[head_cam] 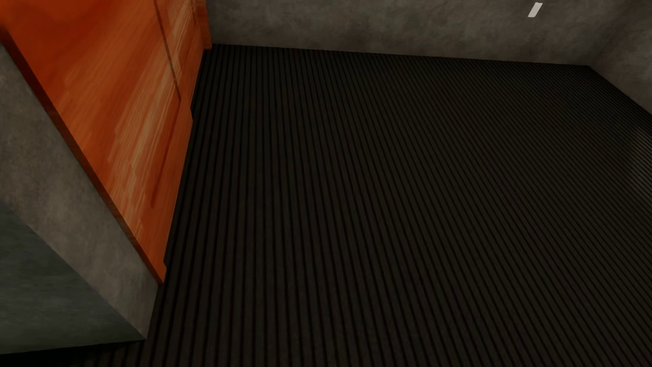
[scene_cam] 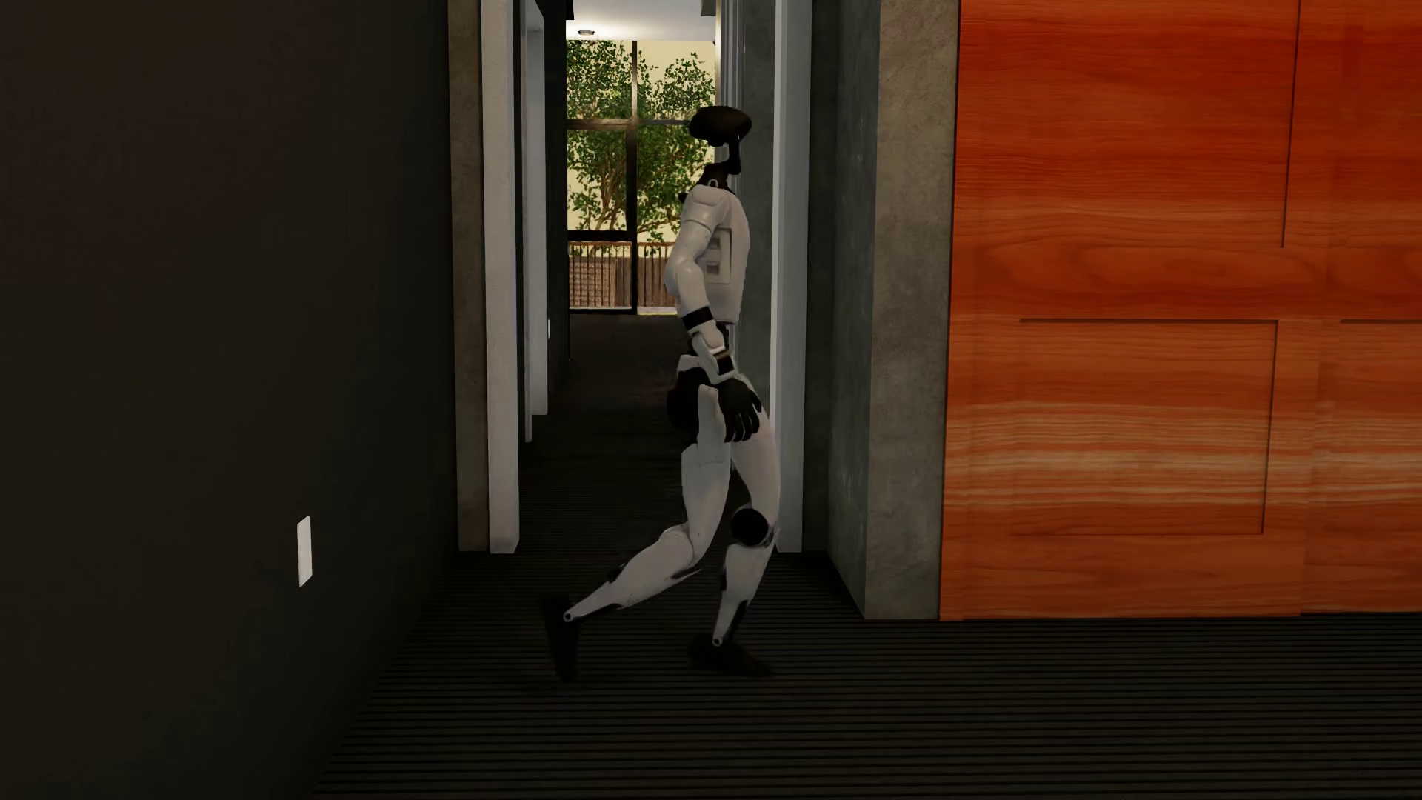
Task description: Avoid the corner
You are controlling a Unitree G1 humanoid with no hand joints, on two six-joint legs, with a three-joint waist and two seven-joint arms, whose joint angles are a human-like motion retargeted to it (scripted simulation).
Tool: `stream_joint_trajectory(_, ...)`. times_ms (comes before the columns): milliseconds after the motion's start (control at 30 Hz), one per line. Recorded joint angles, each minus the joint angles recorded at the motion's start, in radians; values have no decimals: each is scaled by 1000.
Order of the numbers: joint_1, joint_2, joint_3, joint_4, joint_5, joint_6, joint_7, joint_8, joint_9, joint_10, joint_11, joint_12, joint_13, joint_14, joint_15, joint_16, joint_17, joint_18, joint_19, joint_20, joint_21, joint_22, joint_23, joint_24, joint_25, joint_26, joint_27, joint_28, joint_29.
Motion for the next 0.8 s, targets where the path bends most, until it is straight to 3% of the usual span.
stream_joint_trajectory(67,81,-99,-24,-15,-9,19,0,0,28,-2,171,-22,-17,-41,-134,7,-12,0,0,24,-6,-85,-4,0,0,0,0,0,0)
stream_joint_trajectory(100,116,-148,-46,-21,-4,33,0,0,41,-6,202,-41,-31,-54,-147,7,-18,0,0,36,-14,-109,7,0,0,0,0,0,0)
stream_joint_trajectory(233,233,-316,-175,-25,53,85,0,0,69,-22,52,-102,-50,-104,4,19,-56,0,0,51,-22,-145,3,0,0,0,0,0,0)
stream_joint_trajectory(433,393,-415,-288,-17,57,118,0,0,81,-18,-394,-101,0,-238,-240,16,-56,0,0,30,-32,-125,81,0,0,0,0,0,0)
stream_joint_trajectory(567,464,-432,-308,-15,33,113,0,0,46,-1,-537,-44,68,-342,-433,-8,-25,0,0,-23,-12,-56,159,0,0,0,0,0,0)
stream_joint_trajectory(633,522,-438,-322,6,42,106,0,0,20,-15,-526,5,105,-386,-351,-17,-6,0,0,-51,4,-8,184,0,0,0,0,0,0)
stream_joint_trajectory(700,569,-500,-315,40,60,107,0,0,-15,-35,-441,52,131,-390,-113,-29,10,0,0,-68,18,37,196,0,0,0,0,0,0)
stream_joint_trajectory(733,594,-538,-300,63,81,120,0,0,-18,-39,-364,74,132,-354,-61,-41,15,0,0,-57,21,57,202,0,0,0,0,0,0)
stream_joint_trajectory(800,617,-546,-297,98,105,131,0,0,-8,-14,-264,107,117,-177,-92,-64,15,0,0,-37,9,89,194,0,0,0,0,0,0)
